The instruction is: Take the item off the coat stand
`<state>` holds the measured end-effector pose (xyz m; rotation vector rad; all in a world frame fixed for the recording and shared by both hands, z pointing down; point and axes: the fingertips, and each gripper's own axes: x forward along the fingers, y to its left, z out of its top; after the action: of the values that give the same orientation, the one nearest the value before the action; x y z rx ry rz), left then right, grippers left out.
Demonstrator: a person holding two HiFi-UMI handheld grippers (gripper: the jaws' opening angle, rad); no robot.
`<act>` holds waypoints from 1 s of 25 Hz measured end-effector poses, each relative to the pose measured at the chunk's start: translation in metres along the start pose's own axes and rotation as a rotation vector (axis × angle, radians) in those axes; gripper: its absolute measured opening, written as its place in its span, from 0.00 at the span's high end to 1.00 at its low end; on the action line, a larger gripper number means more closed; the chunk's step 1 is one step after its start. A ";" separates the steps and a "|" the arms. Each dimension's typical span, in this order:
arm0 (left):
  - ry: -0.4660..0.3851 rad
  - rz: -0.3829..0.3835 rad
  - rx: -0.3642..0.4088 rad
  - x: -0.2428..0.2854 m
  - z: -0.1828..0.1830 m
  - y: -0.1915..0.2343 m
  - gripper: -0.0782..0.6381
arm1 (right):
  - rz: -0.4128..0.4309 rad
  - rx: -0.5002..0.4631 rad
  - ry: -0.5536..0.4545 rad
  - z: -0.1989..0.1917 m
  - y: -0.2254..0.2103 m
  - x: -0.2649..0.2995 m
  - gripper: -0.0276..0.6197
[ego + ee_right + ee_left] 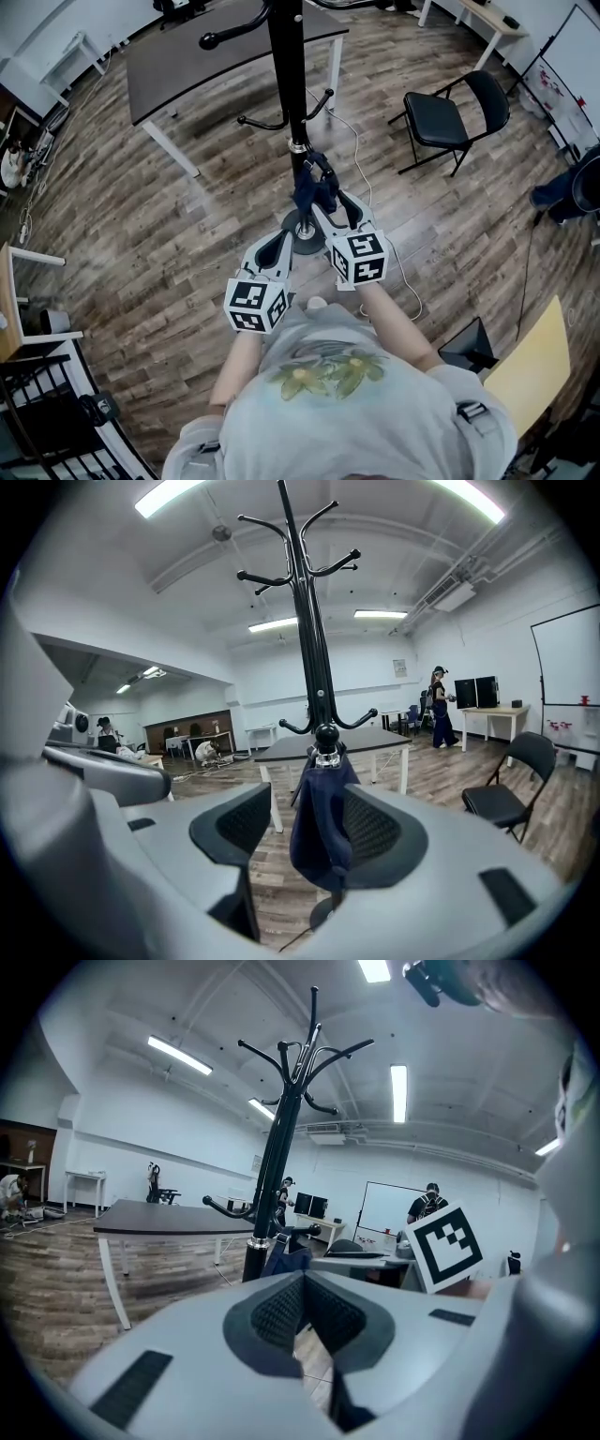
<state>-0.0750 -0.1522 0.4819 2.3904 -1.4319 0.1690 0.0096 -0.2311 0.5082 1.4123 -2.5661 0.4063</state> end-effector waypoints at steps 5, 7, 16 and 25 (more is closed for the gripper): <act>0.005 -0.001 -0.001 0.006 0.000 -0.001 0.87 | -0.015 0.026 0.016 -0.003 -0.006 0.009 0.60; 0.006 0.003 -0.002 0.007 -0.001 0.000 0.87 | -0.020 0.029 0.021 -0.005 -0.008 0.012 0.60; 0.012 0.022 -0.007 0.008 -0.001 0.008 0.87 | -0.051 0.027 0.048 -0.012 -0.005 0.032 0.60; 0.024 0.037 -0.023 0.008 -0.009 0.020 0.87 | -0.094 -0.005 0.093 -0.028 -0.015 0.044 0.63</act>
<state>-0.0877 -0.1646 0.4971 2.3370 -1.4593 0.1890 -0.0003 -0.2650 0.5497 1.4691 -2.4162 0.4390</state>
